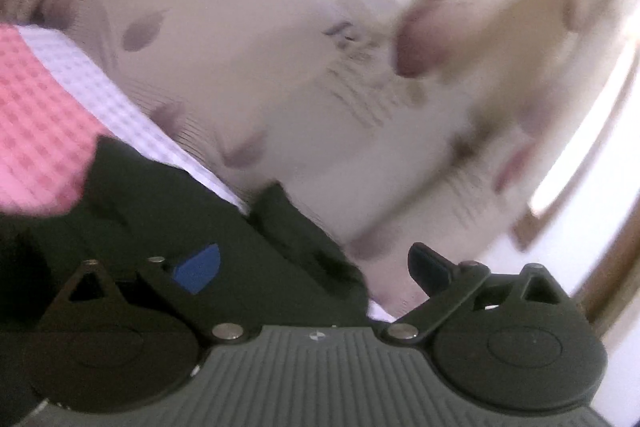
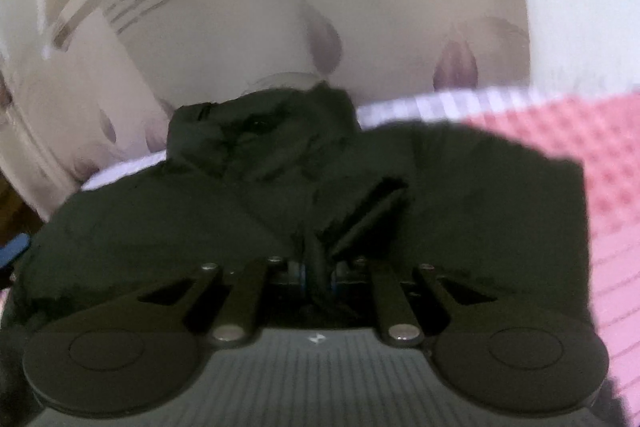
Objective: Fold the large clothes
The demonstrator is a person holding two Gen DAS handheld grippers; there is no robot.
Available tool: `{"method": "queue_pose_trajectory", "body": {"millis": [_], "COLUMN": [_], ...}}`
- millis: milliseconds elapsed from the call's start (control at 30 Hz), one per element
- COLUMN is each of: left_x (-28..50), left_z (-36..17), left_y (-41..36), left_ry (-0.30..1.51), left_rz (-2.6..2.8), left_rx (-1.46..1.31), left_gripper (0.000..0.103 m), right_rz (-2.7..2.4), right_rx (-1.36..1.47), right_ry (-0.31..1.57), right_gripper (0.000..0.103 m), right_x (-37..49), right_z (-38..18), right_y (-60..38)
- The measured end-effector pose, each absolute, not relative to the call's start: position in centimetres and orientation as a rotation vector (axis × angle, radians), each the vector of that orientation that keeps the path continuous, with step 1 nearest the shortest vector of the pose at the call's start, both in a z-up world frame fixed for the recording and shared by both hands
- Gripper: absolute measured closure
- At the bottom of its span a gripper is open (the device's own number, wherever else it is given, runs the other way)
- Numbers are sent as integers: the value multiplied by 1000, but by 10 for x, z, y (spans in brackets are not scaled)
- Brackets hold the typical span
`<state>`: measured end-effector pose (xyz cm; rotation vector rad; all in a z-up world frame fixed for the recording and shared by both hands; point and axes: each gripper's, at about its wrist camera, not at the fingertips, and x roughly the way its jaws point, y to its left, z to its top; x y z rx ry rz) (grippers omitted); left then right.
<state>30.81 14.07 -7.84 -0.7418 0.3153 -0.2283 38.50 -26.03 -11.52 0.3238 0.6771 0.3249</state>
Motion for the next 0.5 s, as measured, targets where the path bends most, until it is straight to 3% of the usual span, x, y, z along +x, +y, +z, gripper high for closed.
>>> {"method": "queue_pose_trajectory", "body": {"millis": [267, 467, 500], "left_x": [350, 349, 350], "left_z": [-120, -143, -146], "left_y": [163, 191, 196], "left_ry": [512, 584, 596], "left_rz": [-49, 21, 25], "left_rx": [-582, -665, -688], "left_gripper": [44, 89, 90], "right_rz": [404, 382, 385], "right_rx": [379, 298, 309], "right_ry": [680, 712, 716], "right_gripper": [90, 90, 90], "right_x": [378, 383, 384], "right_z": [-132, -135, -136], "right_y": [-254, -242, -244]}}
